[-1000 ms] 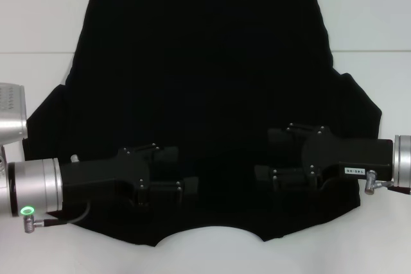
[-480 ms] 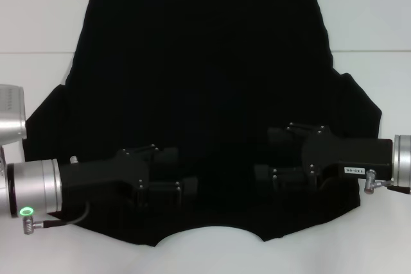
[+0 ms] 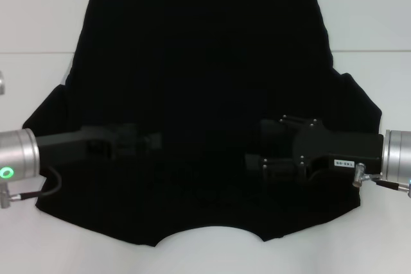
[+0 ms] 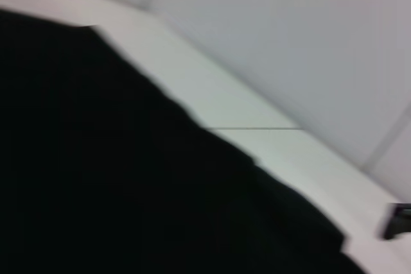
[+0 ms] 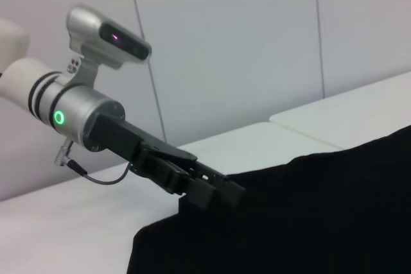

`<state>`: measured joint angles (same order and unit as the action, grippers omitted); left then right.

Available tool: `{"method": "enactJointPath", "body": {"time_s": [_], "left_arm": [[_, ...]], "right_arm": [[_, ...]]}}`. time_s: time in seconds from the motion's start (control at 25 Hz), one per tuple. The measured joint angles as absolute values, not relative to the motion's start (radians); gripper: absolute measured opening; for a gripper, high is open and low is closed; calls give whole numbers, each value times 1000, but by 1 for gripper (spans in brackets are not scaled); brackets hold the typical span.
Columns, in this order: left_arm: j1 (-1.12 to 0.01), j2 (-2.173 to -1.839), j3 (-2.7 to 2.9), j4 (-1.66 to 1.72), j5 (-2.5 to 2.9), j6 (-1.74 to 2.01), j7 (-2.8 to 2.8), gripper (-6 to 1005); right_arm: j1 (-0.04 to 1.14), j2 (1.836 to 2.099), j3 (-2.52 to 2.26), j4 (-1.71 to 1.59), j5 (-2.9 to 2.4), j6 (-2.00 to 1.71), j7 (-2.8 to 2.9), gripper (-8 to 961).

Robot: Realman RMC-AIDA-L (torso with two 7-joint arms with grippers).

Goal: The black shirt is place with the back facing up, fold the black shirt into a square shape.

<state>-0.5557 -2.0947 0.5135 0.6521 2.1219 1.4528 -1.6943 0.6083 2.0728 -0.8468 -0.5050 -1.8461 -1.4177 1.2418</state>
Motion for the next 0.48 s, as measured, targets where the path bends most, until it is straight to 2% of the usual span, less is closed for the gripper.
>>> {"method": "enactJointPath", "body": {"time_s": [0.48], "left_arm": [[-545, -2062, 418, 776, 2280, 1225, -2040, 904]], "right_arm": [[631, 2088, -805, -490, -1831, -1387, 1252, 913]]}}
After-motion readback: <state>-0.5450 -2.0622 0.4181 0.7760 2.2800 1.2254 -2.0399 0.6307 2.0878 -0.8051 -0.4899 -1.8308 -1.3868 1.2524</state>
